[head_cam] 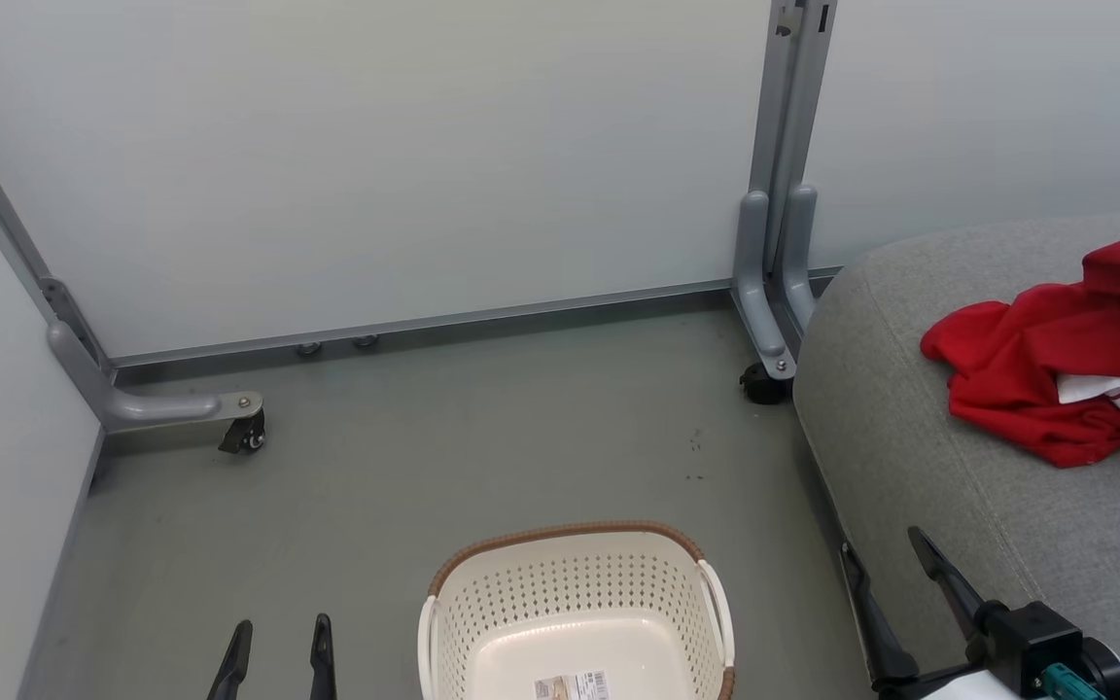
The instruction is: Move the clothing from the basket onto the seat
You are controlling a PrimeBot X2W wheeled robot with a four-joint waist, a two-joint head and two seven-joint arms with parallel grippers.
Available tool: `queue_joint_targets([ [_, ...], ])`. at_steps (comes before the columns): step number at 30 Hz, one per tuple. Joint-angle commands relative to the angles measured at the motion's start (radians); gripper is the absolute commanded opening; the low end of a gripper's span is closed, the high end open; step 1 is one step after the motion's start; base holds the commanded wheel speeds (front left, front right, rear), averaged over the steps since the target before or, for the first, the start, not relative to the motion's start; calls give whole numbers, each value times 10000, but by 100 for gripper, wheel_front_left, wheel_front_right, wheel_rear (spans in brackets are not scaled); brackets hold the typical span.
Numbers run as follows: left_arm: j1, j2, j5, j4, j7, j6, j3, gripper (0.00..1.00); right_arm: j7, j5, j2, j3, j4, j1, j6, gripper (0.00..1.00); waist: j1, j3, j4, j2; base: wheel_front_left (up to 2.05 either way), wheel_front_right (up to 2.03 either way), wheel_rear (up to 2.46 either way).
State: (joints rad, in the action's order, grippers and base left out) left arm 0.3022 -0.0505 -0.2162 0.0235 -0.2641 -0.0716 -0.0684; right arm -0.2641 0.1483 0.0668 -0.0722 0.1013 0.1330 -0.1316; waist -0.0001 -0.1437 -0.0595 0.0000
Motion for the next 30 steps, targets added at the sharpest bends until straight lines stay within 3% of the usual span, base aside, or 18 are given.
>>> queue_joint_targets([
  [1, 89, -2, 104, 30, -2, 27, -21, 100, -3, 45, -6, 27, 13, 139, 19, 100, 1, -7, 1, 0, 0, 0, 0],
  [2, 91, -2, 157, 36, -2, 45, -34, 100, -3, 62, -10, 38, 18, 153, 19, 100, 1, -15, 1, 0, 0, 0, 0],
  [3, 0, 2, 57, 54, 0, 15, -31, 0, 0, 23, -31, 13, 18, 14, 0, 0, 1, -16, 2, 0, 0, 0, 0],
  [8, -17, 22, -33, 506, 20, 11, -45, 0, 27, 111, -96, -19, 443, 140, -2, 0, 1, -12, 5, 0, 0, 0, 0],
  [30, -1183, -104, -4012, 1000, 941, -159, 326, 0, 980, 4217, -29, 401, 699, -593, 2, 0, 1, 245, 108, 0, 0, 0, 0],
])
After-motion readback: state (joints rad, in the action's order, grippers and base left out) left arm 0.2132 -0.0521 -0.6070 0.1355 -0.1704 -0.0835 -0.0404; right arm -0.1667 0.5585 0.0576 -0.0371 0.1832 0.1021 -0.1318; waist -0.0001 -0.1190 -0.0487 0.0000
